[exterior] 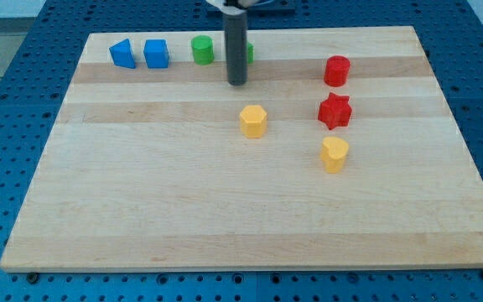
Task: Push green blocks to the right of the board
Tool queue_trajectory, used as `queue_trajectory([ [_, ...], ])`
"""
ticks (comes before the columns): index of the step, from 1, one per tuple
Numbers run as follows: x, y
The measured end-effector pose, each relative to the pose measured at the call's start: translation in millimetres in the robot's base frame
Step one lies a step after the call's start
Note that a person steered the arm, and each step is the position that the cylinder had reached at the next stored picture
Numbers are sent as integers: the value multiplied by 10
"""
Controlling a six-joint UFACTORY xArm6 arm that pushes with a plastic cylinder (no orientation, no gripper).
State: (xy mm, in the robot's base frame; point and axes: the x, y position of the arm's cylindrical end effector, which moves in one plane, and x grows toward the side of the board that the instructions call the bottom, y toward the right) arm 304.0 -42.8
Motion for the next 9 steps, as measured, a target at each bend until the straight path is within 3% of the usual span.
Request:
queue_trajectory([
  [2,-328,-815],
  [3,-464,-938],
  [5,-594,-636],
  [9,-444,354],
])
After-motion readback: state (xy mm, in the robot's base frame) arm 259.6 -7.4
